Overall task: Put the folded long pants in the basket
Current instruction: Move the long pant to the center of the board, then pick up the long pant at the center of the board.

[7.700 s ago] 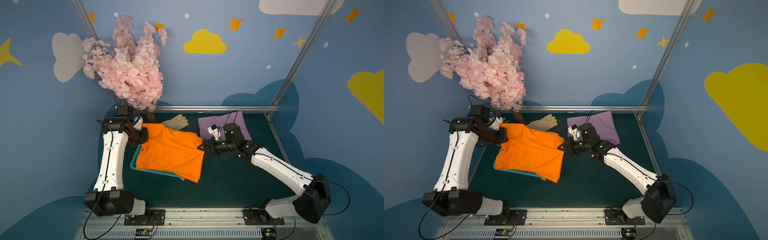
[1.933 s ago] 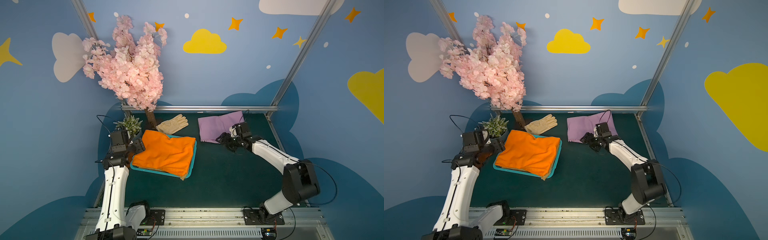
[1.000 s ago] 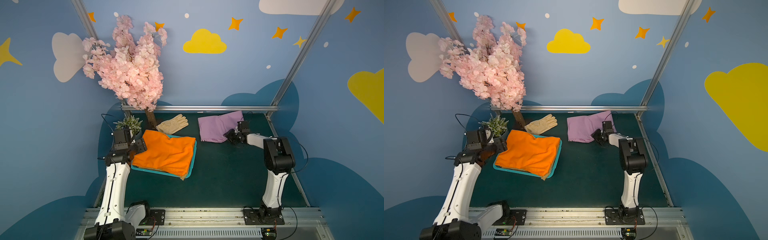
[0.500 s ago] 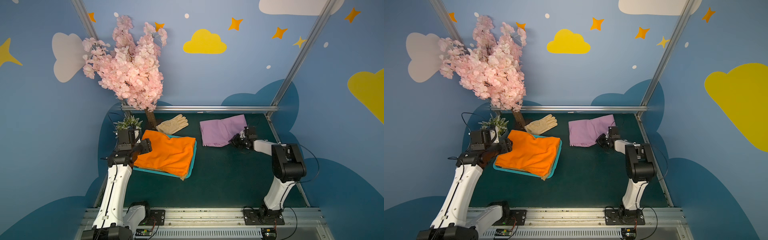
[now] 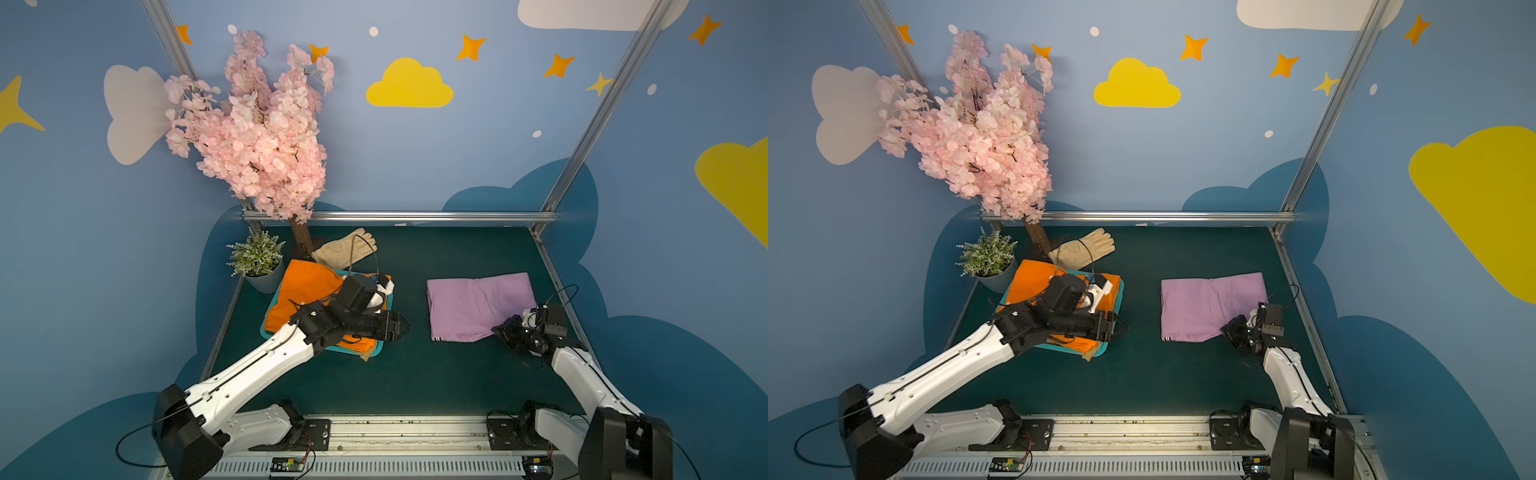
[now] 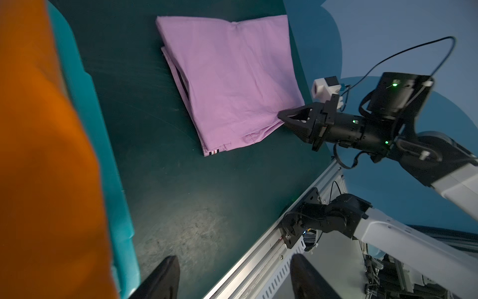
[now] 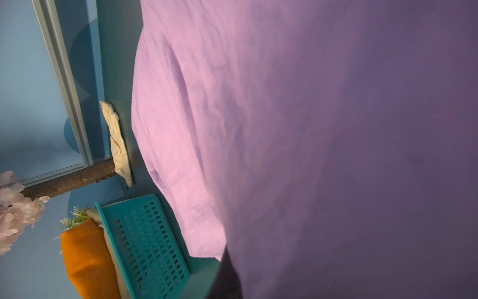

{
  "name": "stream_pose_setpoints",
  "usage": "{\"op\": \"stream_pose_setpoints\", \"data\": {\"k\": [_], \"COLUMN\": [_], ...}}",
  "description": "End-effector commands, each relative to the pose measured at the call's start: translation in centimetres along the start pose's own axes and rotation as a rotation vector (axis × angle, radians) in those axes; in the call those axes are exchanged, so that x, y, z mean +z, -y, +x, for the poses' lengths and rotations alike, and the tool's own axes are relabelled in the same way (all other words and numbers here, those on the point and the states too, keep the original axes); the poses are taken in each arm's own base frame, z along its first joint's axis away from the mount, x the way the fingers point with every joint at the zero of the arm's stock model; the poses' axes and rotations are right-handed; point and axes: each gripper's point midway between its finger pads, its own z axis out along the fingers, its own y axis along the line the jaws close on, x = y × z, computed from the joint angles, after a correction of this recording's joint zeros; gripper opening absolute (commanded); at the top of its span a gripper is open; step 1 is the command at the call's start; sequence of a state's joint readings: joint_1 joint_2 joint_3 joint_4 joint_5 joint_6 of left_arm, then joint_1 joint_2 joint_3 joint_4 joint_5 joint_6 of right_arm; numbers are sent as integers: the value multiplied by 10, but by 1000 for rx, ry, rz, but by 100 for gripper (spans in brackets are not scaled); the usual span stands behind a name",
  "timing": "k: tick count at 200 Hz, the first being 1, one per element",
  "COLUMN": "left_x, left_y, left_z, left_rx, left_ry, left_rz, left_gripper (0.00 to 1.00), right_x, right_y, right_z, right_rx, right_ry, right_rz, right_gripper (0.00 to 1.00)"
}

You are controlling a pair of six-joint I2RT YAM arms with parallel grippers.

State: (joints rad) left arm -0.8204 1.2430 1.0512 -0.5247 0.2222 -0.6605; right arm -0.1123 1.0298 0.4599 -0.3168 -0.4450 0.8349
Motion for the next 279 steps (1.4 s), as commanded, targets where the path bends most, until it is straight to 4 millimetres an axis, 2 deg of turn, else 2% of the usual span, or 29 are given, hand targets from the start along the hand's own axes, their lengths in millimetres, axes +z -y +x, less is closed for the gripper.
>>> {"op": "stream_pose_setpoints", "data": {"k": [1,8,22,37,54,66,80,112,134,161,205,229,248,264,269,279], "left_x": [50,67,103,135,159,168,178,190,198,219,235,250,252,240,235,222], "left_y": [14,17,21,33,34,17,-3,-37,-50,-52,-65,-50,-49,-67,-72,-81], "left_z": [-2,2,6,-8,-23,-33,-34,-19,-15,-5,7,4,-1,-6,-9,-12], "left_rx": [-69,-70,-73,-76,-50,-31,-58,-118,-170,-191,-231,-250,-239,-205,-188,-166], "left_ry": [-10,-56,-117,-146,-184,-175,-175,-186,-167,-221,-223,-237,-237,-234,-227,-223], "left_rz": [-39,-43,-54,16,-40,-159,-222,-278,-262,-235,-233,-123,-128,-256,-287,-348], "left_gripper": [72,72,72,73,71,71,70,70,69,64,55,39,22,10,3,2], "right_x": [-12,-13,-12,-12,-12,-13,-12,-11,-8,-8,-15,-22,-27,-31,-31,-30], "right_y": [16,20,29,33,33,32,31,27,24,18,14,13,8,8,9,14], "right_z": [4,4,5,6,6,4,5,10,12,15,12,2,-1,-2,-3,-5], "right_rx": [-16,-17,-22,-20,-32,-43,-47,-40,-66,-102,-114,-79,-98,-115,-121,-121], "right_ry": [17,26,38,32,30,29,20,-36,-71,-114,-87,-32,-14,-14,-14,-12], "right_rz": [76,92,115,116,121,120,119,104,98,75,78,99,90,110,122,145], "right_gripper": [0,0,16,33,42,45,48,48,48,48,47,47,48,50,50,53]}}
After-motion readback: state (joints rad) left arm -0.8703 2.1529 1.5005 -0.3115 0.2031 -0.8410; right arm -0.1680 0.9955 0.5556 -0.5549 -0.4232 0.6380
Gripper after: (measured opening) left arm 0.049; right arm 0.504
